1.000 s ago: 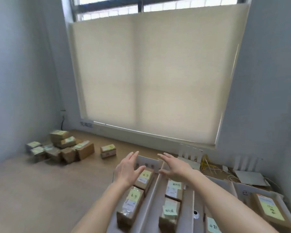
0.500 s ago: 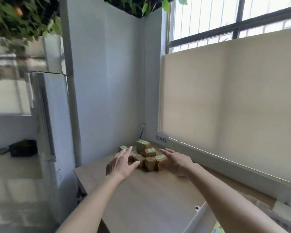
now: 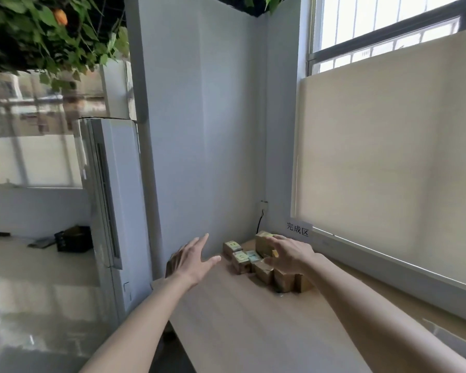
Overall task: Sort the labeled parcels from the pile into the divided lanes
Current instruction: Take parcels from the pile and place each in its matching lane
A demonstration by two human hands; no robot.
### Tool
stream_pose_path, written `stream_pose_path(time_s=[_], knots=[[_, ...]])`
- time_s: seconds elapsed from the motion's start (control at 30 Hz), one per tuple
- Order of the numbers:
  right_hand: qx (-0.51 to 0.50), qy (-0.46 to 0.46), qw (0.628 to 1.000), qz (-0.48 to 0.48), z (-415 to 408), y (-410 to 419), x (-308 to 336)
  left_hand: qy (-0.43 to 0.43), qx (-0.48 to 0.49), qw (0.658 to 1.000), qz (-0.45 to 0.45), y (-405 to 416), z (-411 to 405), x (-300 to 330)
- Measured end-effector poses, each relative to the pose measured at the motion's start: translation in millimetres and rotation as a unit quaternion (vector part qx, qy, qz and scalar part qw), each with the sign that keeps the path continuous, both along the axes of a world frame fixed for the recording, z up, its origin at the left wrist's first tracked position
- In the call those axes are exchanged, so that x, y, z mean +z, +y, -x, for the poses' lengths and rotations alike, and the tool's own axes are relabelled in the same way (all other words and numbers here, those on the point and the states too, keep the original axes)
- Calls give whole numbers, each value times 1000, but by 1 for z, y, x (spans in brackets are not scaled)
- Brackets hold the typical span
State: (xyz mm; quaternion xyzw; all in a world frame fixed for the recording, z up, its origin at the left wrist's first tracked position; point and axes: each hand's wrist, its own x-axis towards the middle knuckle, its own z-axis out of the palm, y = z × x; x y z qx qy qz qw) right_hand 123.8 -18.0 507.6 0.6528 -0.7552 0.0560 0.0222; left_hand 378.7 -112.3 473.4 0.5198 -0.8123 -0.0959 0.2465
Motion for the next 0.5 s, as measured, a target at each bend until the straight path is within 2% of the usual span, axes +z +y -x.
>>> stream_pose_path(time_s=[0.23, 0.5], knots=[[-14, -4, 1000, 2, 11, -131, 10, -12, -5, 1000, 15, -126, 7, 18], [-17, 11, 999, -31, 9, -236, -2, 9, -27, 999, -28, -243, 6, -5]])
